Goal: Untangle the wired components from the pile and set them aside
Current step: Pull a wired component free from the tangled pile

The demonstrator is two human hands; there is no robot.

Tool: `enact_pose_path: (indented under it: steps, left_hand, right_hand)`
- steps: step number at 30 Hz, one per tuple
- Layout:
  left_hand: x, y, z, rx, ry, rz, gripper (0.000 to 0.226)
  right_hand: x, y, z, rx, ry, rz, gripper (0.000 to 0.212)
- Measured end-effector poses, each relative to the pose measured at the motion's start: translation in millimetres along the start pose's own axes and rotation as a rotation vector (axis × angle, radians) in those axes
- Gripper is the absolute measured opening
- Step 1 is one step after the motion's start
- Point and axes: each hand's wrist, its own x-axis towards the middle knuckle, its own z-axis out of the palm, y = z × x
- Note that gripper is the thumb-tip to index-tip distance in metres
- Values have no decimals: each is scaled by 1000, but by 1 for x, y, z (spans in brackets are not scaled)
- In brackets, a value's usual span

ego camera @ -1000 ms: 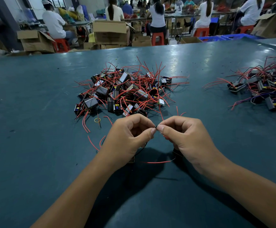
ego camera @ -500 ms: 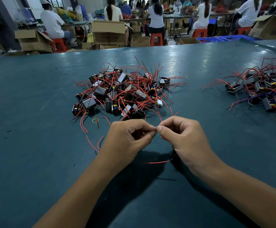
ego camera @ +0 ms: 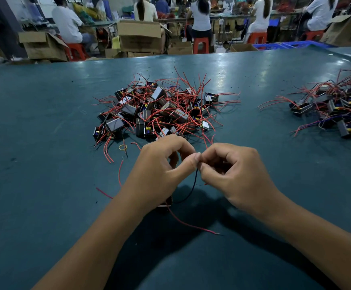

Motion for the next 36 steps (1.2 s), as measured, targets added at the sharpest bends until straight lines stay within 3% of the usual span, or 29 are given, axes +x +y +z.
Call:
enact_pose_path:
  steps: [7,12,14,16,20,31,36]
  left_hand:
    - [2,0,2,-224,-44,-249,23]
    - [3,0,4,-540,-115,-612,31]
    - [3,-3,2,-511,-92,-525,23]
    - [3,-5,-6,-345,-72,-304,8]
    - [5,-10,-15,-114,-144,12,13]
    - [9,-12,-7,-42,-161,174,2]
    - [7,-11,-7,-19,-243,171,5]
  right_hand:
    - [0,2,-1,-208,19,-199,6]
    - [-2,4,0,-332,27,-323,9]
    - [-1,6,-1,-278,29,-292,10]
    - [0,7,-2,-213,28,-253,11]
    - [2,10,-7,-146,2,-228,13]
    - [3,14,-11,13,-100,-160,9]
    - [3,12,-11,-63,-92,-216,7]
